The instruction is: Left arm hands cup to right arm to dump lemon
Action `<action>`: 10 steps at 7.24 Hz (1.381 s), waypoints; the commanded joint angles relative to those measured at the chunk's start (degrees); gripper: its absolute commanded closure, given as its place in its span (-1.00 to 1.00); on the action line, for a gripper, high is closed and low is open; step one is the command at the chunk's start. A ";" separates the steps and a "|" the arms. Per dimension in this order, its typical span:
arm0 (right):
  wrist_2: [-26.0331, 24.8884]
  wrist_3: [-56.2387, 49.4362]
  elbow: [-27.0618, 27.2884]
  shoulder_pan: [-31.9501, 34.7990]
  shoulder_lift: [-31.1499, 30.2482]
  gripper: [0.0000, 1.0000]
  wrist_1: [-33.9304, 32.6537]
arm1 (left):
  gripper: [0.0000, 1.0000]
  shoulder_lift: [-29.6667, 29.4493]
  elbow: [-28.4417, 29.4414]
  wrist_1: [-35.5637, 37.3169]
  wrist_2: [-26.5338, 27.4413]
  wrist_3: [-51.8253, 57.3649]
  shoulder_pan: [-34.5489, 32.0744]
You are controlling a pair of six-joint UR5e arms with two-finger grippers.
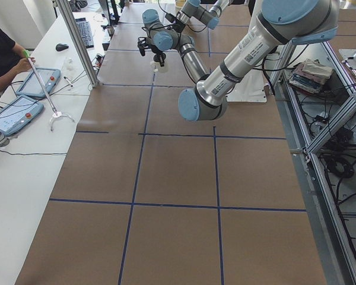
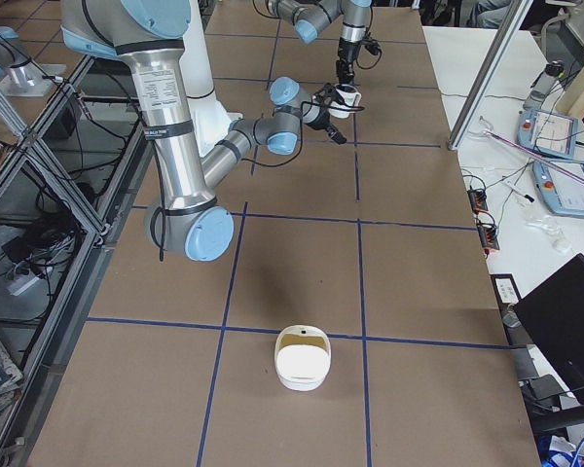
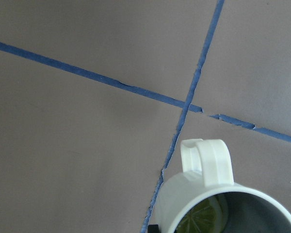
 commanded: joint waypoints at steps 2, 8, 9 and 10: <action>-11.00 -0.06 -0.34 -6.97 -0.63 -1.00 8.84 | 1.00 -4.71 3.77 -0.58 -0.10 -2.29 0.93; -17.27 -1.20 -0.78 -10.86 0.16 -1.00 10.87 | 1.00 -6.39 4.30 -0.41 -1.06 -4.22 3.75; -17.45 -1.12 -0.87 -10.95 0.16 -1.00 10.87 | 1.00 -6.39 3.87 -0.32 -3.24 -4.40 3.84; -17.45 -1.12 -0.96 -10.95 0.16 -1.00 10.87 | 1.00 -6.30 3.51 -0.06 -4.39 -4.40 3.84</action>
